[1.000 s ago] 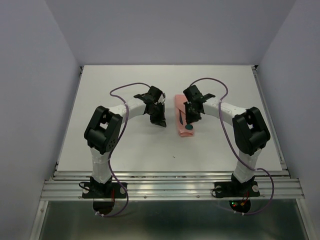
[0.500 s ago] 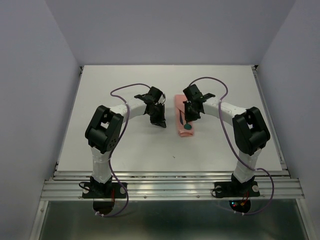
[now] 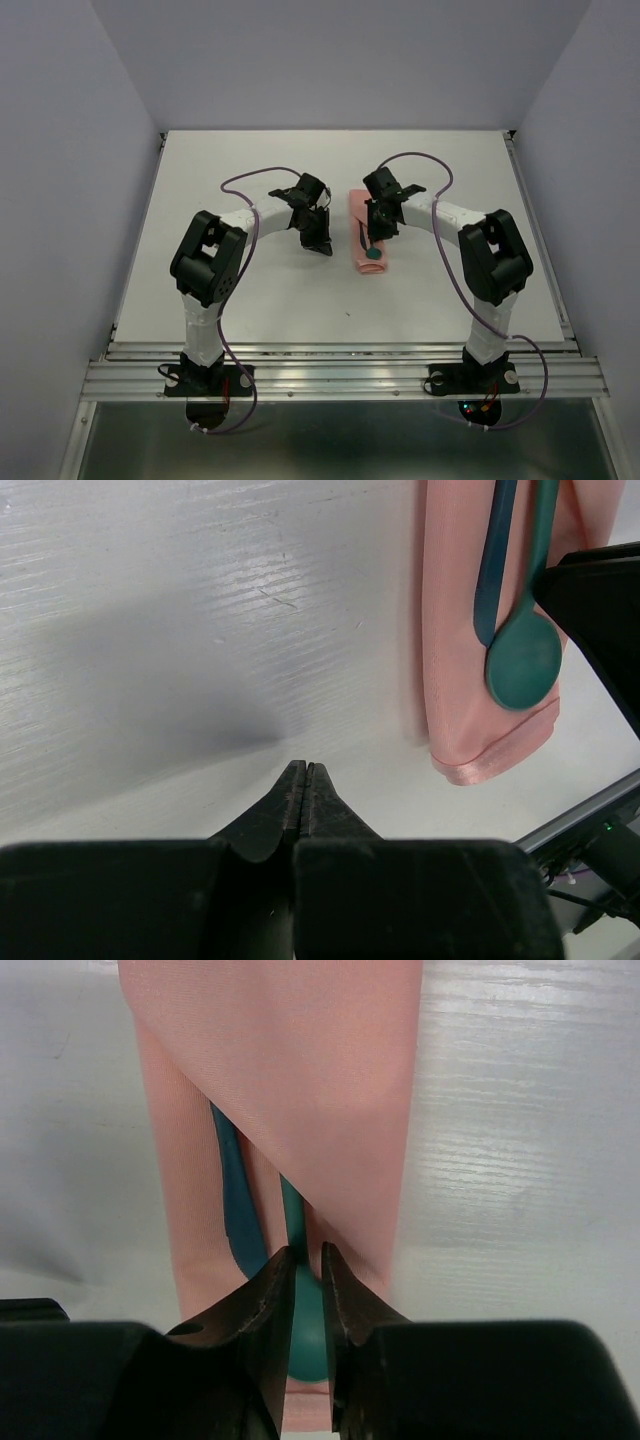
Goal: Fold the napkin into a case and place the utensils inside
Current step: Pick up the spoon from the folded napkin.
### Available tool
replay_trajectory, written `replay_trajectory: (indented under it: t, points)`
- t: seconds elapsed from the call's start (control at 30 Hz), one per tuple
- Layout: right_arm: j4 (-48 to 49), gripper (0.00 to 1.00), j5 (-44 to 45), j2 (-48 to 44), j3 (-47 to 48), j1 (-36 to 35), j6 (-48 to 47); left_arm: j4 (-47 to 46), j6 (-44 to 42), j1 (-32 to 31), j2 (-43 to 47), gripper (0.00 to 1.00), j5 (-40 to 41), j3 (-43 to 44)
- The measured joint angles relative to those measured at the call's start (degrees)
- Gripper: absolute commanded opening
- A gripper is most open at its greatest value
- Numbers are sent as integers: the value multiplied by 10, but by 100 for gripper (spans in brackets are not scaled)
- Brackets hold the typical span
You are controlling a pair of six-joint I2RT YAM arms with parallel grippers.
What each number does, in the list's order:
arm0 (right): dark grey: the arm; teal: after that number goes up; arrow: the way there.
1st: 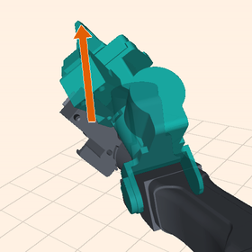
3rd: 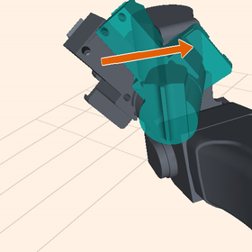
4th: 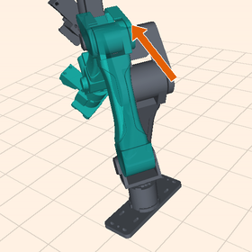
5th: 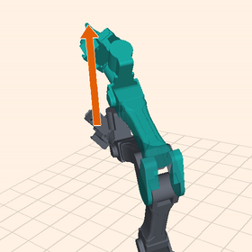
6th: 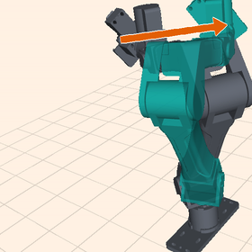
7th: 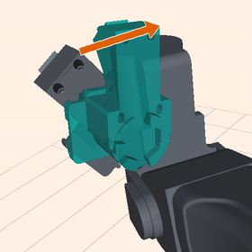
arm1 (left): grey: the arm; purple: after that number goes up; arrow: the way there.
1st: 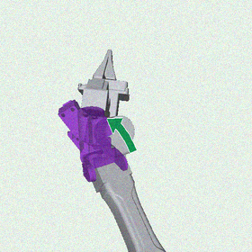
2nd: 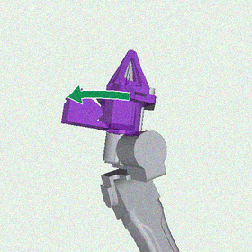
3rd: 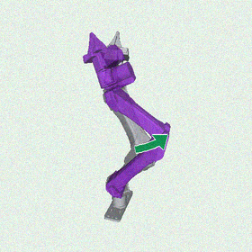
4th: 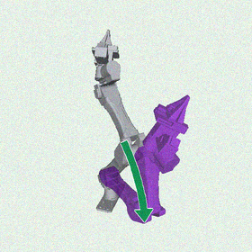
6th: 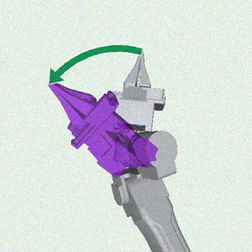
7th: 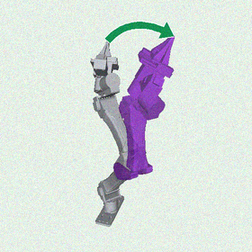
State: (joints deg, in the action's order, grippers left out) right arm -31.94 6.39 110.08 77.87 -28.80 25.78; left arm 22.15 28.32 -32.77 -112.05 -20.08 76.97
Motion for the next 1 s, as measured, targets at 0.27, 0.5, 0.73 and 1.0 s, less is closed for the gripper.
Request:
replay_trajectory:
  t: [0.27, 0.5, 0.73, 1.0]
  points:
    - [7, 34, -6, -8, -5, 0, 6, 1, 0, 0, -8, 0, 0, 0]
    - [16, 33, -16, -17, -15, 0, 8, 0, 0, 0, -9, 0, 0, 0]
    - [22, 26, -28, -17, -19, 0, 8, 0, 0, 0, -14, 0, 0, 0]
    - [25, 24, -25, -17, -19, -1, 10, 0, 0, -2, -14, 0, 0, 0]
